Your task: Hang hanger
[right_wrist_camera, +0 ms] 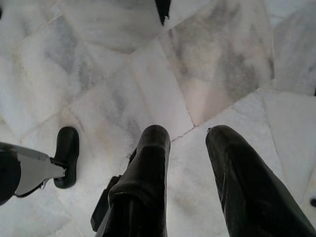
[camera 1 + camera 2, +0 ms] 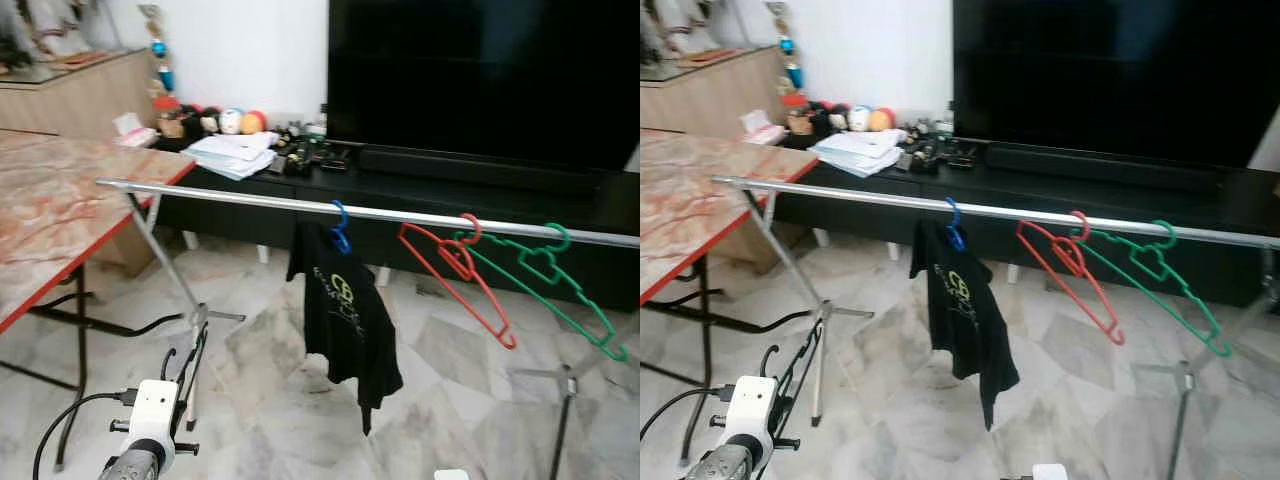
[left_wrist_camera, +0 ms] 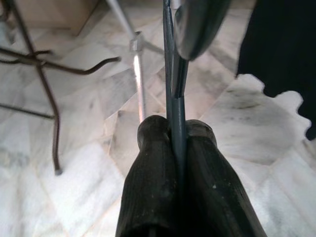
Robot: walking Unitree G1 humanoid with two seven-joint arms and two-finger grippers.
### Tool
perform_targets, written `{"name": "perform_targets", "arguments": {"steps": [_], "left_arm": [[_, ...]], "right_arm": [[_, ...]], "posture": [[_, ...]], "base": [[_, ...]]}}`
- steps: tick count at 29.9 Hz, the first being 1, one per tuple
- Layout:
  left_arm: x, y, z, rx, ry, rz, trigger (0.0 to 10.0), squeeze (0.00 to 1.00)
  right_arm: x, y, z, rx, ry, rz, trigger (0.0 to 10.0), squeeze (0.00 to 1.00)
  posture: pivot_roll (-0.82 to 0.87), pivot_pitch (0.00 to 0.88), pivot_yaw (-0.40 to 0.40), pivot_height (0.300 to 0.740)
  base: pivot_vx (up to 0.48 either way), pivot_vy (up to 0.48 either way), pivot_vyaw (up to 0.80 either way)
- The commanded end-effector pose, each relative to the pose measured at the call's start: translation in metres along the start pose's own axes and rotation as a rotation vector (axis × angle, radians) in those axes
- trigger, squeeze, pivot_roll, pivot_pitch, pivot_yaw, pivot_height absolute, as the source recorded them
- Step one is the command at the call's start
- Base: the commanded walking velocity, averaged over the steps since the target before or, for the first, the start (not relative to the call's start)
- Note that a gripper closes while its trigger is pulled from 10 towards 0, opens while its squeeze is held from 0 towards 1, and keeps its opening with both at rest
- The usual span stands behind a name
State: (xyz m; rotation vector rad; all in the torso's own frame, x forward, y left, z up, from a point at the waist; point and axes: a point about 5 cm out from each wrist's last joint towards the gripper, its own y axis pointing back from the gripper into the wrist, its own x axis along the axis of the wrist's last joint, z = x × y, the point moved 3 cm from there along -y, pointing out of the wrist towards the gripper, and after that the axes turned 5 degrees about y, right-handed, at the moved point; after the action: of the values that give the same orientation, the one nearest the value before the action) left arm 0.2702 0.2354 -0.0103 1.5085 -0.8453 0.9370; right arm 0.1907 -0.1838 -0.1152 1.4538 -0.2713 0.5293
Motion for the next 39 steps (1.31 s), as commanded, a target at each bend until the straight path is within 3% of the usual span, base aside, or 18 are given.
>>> {"name": "perform_targets", "arguments": {"steps": [1,6,12,39], "left_arm": [[0.011,-0.002,-0.001,0.015,0.012,0.048,10.0,0.00],[0.020,-0.004,-0.002,0.043,0.071,0.093,10.0,0.00],[0.023,-0.004,0.001,0.007,0.071,0.100,10.0,0.00],[0.024,-0.004,0.003,0.004,0.075,0.106,10.0,0.00]], "right_arm": [[0.002,0.000,-0.003,0.011,0.004,0.007,10.0,0.00],[0.003,0.000,-0.003,0.017,0.013,0.009,10.0,0.00],[0.003,0.000,-0.004,0.023,0.024,0.008,10.0,0.00],[0.003,0.000,-0.006,0.058,0.045,0.002,10.0,0.00]], "posture": [[0.07,0.000,0.012,0.740],[0.07,0.000,0.015,0.740],[0.07,0.000,0.017,0.740],[0.07,0.000,0.015,0.740]], "base": [[0.000,0.000,0.00],[0.000,0.000,0.00],[0.000,0.000,0.00],[0.346,0.000,0.00]]}}
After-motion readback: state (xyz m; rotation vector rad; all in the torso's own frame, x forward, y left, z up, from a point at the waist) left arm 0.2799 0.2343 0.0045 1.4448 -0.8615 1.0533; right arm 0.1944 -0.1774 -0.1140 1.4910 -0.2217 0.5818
